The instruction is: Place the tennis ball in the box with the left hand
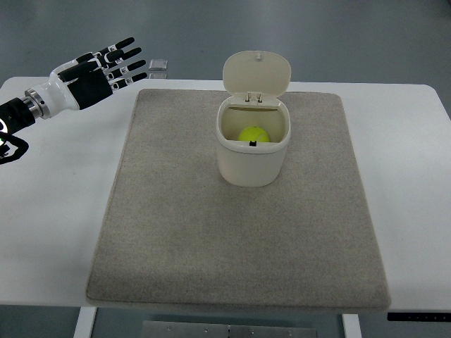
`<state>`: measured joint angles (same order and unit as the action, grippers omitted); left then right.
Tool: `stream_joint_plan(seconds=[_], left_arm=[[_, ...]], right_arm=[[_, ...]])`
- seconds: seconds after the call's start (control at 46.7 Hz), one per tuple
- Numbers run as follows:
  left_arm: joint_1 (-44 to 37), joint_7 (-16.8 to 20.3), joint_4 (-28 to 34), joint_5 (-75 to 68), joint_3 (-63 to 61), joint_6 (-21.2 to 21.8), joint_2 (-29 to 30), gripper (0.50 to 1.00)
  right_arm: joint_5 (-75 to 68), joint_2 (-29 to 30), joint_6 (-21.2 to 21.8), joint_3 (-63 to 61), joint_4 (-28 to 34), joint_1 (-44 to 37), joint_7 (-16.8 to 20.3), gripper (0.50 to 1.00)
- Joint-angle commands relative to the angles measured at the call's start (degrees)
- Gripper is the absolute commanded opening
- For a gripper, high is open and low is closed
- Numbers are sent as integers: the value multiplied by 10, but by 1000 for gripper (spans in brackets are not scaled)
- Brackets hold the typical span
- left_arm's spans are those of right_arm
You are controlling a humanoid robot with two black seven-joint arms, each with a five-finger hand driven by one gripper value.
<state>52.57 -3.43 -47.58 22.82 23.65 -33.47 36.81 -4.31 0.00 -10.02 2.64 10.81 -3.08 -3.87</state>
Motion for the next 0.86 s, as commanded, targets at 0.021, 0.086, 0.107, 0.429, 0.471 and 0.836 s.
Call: stream_joint_plan(seconds=[0.021,0.086,0.107,0.429,0.471,0.836], left_arm=[[-4,0,0,0,1,0,0,996],[-4,0,0,0,1,0,0,996],[-4,0,-1,-1,1,-1,0,996],[-4,0,-1,-1,0,-1,2,996],[-4,0,-1,-1,0,-1,2,996],[-2,0,-1,-1,1,0,0,996]], right_arm=[[0,0,0,0,0,0,0,903],[0,0,0,0,0,0,0,903],[0,0,0,0,0,0,0,901],[-1,0,1,-1,4,0,0,901],[-1,0,1,-1,4,1,0,901],[1,0,-5,2,4,1,-3,903]])
